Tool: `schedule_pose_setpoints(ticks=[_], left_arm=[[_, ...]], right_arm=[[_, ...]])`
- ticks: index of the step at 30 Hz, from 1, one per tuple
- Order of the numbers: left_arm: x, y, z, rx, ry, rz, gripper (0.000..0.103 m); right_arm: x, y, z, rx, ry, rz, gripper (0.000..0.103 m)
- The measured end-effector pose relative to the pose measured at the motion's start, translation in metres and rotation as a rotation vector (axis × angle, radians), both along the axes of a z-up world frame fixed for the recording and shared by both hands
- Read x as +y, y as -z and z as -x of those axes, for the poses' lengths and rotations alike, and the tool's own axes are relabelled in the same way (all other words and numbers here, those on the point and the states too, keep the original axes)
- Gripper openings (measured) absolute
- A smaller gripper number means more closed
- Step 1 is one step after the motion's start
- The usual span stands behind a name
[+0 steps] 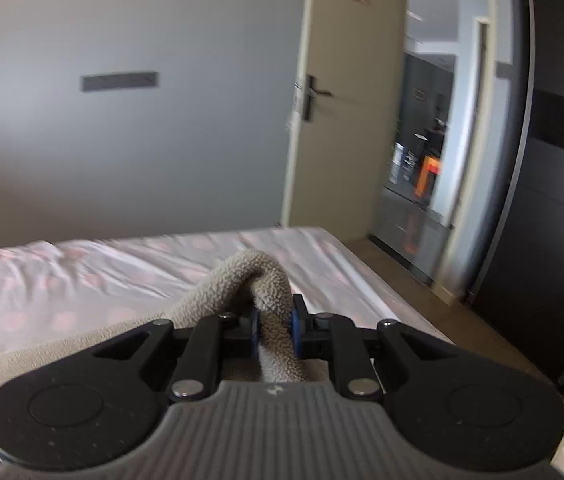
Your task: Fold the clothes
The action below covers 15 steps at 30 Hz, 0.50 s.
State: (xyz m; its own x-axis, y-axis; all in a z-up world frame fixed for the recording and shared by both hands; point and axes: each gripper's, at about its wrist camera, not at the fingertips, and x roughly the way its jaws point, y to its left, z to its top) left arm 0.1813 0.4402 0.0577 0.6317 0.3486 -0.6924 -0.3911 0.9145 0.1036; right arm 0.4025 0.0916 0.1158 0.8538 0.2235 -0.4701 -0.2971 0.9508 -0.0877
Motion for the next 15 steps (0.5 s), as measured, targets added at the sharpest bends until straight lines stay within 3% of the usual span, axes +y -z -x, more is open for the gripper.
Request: schedule_pose_setpoints(ticks=[3, 6, 10, 15], left_arm=[[-0.033, 0.025, -0.025, 0.028, 0.066, -0.029, 0.013], [-0.059, 0.043, -0.032, 0.020, 0.138, 0.014, 0.012], [-0.088, 0.067, -0.017, -0.008, 0.197, 0.091, 0.012], [-0.116, 0.111, 0.009, 0.012, 0.198, 0.188, 0.012]], right_arm=[[-0.018, 0.041, -0.012, 0.097, 0.005, 0.025, 0.018], [-0.025, 0.079, -0.012, 0.169, -0.019, 0.041, 0.023], [-0.024, 0.105, 0.020, 0.187, -0.078, 0.079, 0.042], [-0.023, 0.115, 0.088, 0.197, -0.159, -0.007, 0.049]])
